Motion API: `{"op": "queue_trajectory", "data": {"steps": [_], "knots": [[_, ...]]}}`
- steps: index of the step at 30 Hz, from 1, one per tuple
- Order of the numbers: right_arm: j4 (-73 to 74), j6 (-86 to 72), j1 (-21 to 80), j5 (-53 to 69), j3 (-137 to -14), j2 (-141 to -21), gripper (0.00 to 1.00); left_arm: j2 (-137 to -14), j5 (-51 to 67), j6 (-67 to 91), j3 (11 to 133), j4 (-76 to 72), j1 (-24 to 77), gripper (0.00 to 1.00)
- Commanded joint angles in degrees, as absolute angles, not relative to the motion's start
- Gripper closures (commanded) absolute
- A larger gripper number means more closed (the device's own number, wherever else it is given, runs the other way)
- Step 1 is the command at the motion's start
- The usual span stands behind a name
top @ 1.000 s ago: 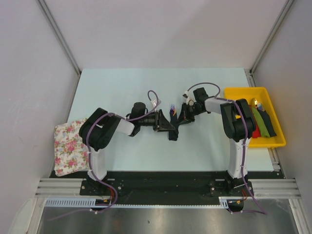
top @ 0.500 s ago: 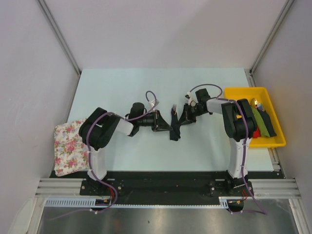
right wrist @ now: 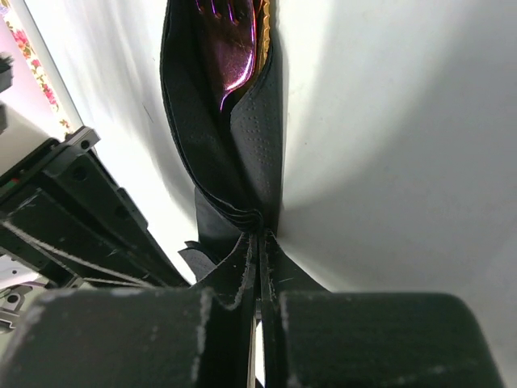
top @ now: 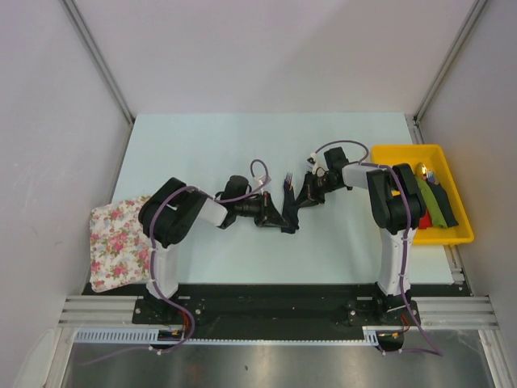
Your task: Place the utensils on the paper napkin and roll it up
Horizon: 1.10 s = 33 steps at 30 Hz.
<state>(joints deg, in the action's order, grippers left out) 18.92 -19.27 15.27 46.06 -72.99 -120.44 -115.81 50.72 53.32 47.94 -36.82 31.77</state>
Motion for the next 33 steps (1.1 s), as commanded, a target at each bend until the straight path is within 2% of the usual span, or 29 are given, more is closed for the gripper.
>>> {"op": "queue_trajectory", "data": {"steps": [1,13,23,25,26,28,29,33], "knots": [[17.3,-19.2,16.3,43.4,-72.8,-122.2,1.00,-117.2,49.8,51.1,50.2,-38.0,32.2,0.96],[16.9,-19.9,16.6,43.2,-73.2,-122.3,1.00,-119.1,49.1,51.5,52.9,-37.6,33.8,0.96],[16.3,-21.3,15.6,46.4,-73.6,-121.6,0.98,-123.1,47.6,49.4,50.9,-33.2,33.0,1.00],[15.9,-21.6,14.9,47.4,-73.7,-120.9,0.93,-123.5,47.4,49.3,50.8,-33.0,32.5,1.00],[15.8,-21.7,14.6,48.2,-73.9,-120.6,0.78,-123.6,47.4,49.1,50.8,-32.6,32.3,1.00],[15.6,-22.0,13.9,49.0,-74.4,-119.9,0.66,-123.5,47.4,48.2,51.2,-31.9,32.3,1.00],[15.6,-22.2,13.8,49.4,-74.7,-119.6,0.55,-123.5,47.4,48.2,51.2,-31.6,32.2,1.00],[16.0,-22.2,13.6,49.5,-76.7,-119.4,0.40,-123.4,47.5,48.0,51.5,-31.6,32.2,0.99]]}}
